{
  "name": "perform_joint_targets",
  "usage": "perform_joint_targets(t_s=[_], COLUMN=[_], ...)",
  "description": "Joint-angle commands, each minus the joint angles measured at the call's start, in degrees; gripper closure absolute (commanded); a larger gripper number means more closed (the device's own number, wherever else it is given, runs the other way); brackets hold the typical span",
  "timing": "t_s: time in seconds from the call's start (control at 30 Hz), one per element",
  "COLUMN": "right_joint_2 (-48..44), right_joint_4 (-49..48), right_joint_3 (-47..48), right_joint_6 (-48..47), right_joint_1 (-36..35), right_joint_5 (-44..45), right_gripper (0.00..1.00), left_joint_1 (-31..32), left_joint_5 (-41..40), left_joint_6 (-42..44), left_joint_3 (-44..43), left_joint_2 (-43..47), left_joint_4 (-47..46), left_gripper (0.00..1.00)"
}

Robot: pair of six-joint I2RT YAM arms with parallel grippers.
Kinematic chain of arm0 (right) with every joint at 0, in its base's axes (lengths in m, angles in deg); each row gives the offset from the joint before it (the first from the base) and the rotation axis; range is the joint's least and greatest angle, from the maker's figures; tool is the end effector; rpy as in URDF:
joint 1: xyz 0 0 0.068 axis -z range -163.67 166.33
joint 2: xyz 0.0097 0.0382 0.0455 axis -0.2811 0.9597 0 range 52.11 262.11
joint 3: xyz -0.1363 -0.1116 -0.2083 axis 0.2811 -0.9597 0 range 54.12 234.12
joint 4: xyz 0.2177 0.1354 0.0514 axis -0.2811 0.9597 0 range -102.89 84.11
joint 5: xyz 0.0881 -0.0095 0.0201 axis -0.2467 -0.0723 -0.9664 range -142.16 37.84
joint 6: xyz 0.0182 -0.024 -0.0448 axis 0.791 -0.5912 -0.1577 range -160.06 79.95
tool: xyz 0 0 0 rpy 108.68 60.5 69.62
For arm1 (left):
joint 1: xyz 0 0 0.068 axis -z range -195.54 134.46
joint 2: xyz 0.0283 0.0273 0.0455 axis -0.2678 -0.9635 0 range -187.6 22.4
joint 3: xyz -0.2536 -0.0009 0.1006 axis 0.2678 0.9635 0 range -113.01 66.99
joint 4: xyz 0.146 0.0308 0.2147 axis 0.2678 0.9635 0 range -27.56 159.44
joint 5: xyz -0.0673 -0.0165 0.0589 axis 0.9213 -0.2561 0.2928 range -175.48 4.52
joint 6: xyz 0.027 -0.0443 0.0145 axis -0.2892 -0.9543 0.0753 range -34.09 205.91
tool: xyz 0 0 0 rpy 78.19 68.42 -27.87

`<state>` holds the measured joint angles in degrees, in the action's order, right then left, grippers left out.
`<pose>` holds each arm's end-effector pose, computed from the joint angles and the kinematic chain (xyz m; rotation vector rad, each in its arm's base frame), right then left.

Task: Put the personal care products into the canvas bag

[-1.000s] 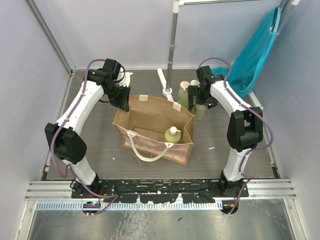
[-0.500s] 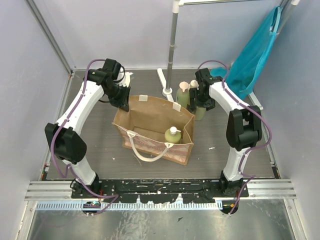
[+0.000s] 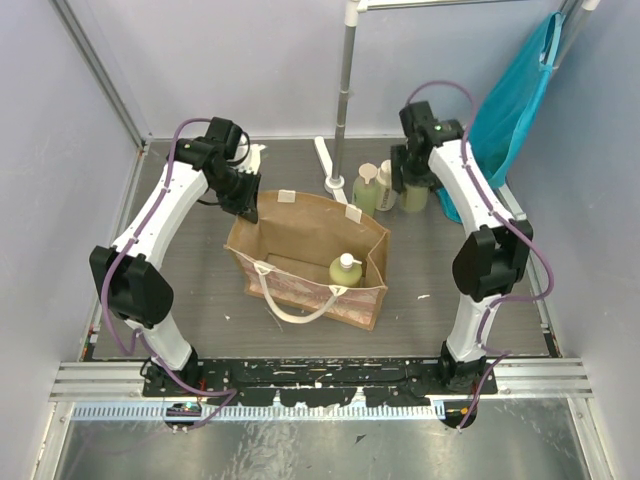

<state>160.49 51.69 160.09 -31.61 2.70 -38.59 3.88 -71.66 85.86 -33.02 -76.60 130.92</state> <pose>0.3840 0.0845 0.3137 -0.0567 2.6962 -0.2098 0.3243 -0.1234 0.3383 0.5307 2.7140 -0.4235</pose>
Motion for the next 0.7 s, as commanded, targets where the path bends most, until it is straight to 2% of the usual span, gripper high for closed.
perform_joint_targets(t_s=[0.0,0.13,0.27,0.4,0.67], right_joint_2=[-5.66,-5.98,-8.88,-8.29,-13.21], right_joint_4=[2.78,3.33,-1.34,-1.24,-5.8], right_joint_3=[16.7,26.16,28.98,33.92,29.0], right_joint_6=[-1.87,-4.06,-3.79,-0.83,1.25], right_joint_1=[0.21,0.18,0.12,0.05,-2.79], right_joint_5=[4.06,-0.32,-11.16,-23.08,-39.26], right_gripper=[0.99,0.99,0.99,0.99,0.99], left_joint_1=[-0.58,-0.66,-0.66,-0.66,-0.64], left_joint_5=[-0.73,-0.35,-0.2,-0.24,-0.24], left_joint_6=[1.27,1.46,1.71,1.98,2.3], left_joint_3=[-0.53,0.35,0.95,0.88,1.29], left_joint_2=[-0.39,-0.38,-0.4,-0.51,-0.23], left_joint_4=[0.4,-0.34,-0.99,-0.93,-0.98], left_gripper=[1.0,1.0,1.0,1.0,1.0])
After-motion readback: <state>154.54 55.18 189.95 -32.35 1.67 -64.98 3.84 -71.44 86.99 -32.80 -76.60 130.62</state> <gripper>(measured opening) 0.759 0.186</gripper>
